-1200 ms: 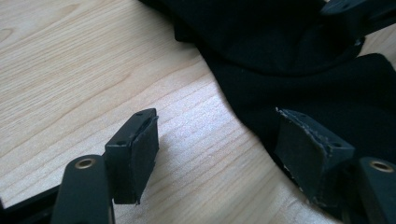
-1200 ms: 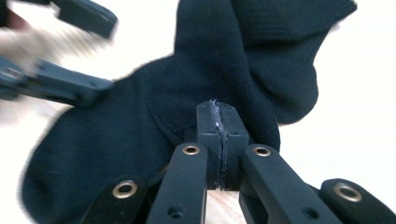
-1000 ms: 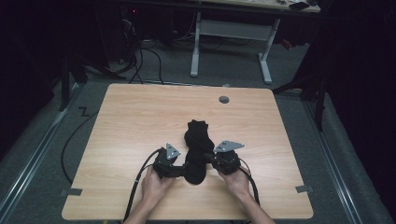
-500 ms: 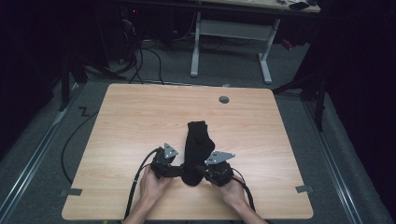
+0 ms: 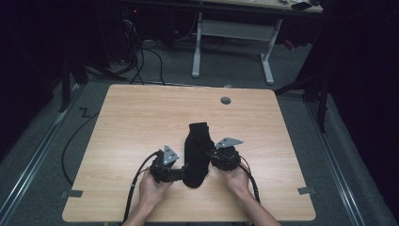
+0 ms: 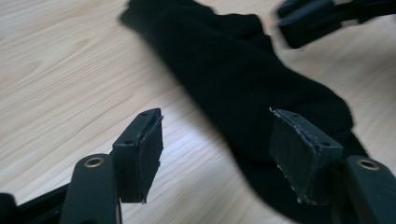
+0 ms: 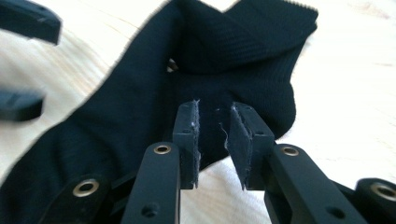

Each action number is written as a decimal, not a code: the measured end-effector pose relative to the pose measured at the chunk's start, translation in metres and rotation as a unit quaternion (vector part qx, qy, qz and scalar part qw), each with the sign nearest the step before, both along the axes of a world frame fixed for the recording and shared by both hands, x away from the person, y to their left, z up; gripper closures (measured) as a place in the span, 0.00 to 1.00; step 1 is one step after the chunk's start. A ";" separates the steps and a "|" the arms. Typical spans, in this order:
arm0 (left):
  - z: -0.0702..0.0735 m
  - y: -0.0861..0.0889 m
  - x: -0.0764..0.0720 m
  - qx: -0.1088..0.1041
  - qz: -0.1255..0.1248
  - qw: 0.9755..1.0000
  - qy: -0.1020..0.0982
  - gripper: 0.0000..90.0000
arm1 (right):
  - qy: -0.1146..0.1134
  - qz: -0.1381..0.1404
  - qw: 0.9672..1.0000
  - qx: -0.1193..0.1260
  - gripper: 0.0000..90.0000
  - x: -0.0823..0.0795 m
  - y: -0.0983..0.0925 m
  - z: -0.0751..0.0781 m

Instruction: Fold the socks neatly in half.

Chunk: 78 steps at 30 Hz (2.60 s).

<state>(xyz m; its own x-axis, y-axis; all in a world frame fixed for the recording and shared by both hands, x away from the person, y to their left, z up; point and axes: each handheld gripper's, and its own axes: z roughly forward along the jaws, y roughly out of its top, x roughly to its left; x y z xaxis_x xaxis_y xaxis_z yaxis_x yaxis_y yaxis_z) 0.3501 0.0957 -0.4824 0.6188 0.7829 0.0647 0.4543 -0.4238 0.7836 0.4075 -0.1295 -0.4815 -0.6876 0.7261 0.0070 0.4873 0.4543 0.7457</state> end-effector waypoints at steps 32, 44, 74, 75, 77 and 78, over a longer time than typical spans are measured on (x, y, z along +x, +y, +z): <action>0.000 -0.053 0.016 0.048 -0.062 0.996 0.038 0.99 | 0.001 -0.008 1.000 -0.025 0.82 0.023 0.011 -0.020; 0.007 -0.030 -0.008 0.044 -0.083 0.995 0.030 1.00 | -0.006 -0.008 1.000 -0.022 0.81 0.026 0.009 -0.021; 0.007 -0.006 0.015 0.023 0.058 0.998 0.011 0.50 | 0.014 -0.004 0.999 -0.028 0.77 0.030 0.009 -0.017; 0.006 -0.002 0.016 0.020 0.065 0.998 0.013 0.51 | 0.017 -0.004 0.999 -0.029 0.77 0.030 0.008 -0.016; 0.004 0.001 0.017 0.017 0.070 0.997 0.018 0.53 | 0.015 -0.003 1.000 -0.024 0.79 0.029 0.006 -0.013; 0.001 0.007 0.019 0.018 0.077 0.997 0.027 0.53 | 0.011 -0.004 1.000 -0.014 0.80 0.027 0.005 -0.010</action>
